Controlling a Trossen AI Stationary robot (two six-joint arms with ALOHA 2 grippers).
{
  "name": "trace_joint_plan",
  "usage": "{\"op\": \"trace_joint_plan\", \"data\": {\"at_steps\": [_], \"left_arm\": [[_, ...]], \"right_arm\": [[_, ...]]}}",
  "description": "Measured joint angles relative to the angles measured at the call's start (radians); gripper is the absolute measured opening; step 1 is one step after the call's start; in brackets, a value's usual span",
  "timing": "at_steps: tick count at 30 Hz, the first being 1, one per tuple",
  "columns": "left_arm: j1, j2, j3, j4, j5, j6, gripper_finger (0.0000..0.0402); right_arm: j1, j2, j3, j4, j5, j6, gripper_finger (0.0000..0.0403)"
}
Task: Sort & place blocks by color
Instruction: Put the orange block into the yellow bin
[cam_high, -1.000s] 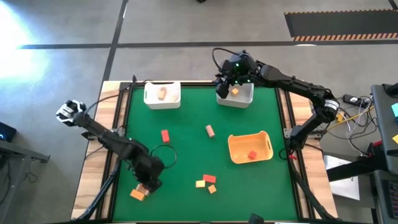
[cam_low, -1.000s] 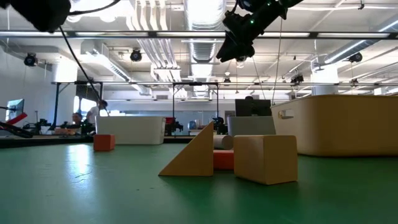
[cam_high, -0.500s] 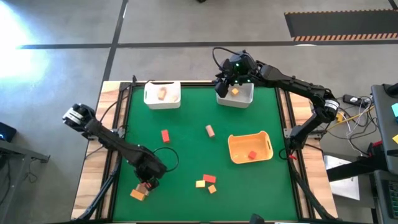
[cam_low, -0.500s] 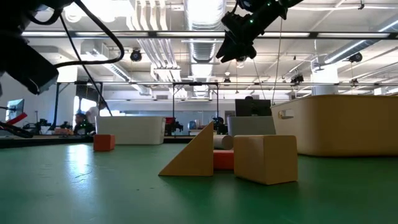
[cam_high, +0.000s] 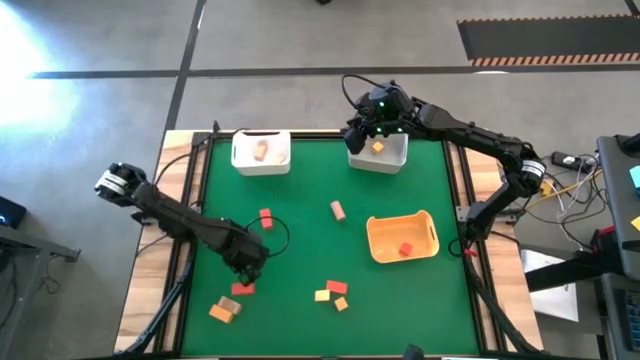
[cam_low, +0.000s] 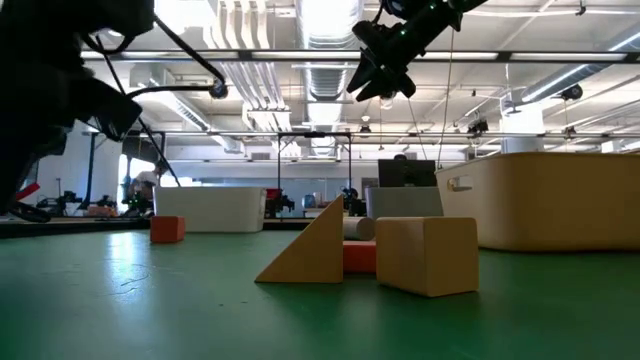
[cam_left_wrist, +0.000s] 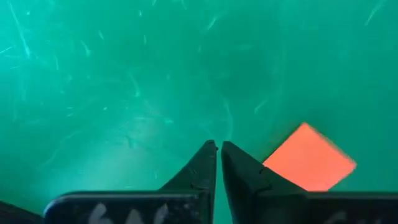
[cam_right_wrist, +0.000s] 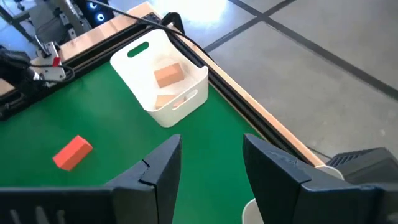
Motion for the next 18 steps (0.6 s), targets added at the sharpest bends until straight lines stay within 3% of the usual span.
{"op": "trace_joint_plan", "data": {"at_steps": [3,9,18], "left_arm": [[-0.004,-0.061,-0.003,0.054,0.018,0.091,0.0010],[-0.035,-0.147,-0.010,0.139,0.032,0.100,0.0030],[-0.128,-0.127,-0.008,0.195,0.041,0.220,0.0165]], "right_arm": [[0.000,0.000,0.000,-0.001,-0.001,0.014,0.0159],[0.002,0.000,0.000,-0.005,-0.002,0.052,0.0159],[0.002,0.000,0.000,-0.005,-0.002,0.070,0.0160]]}}
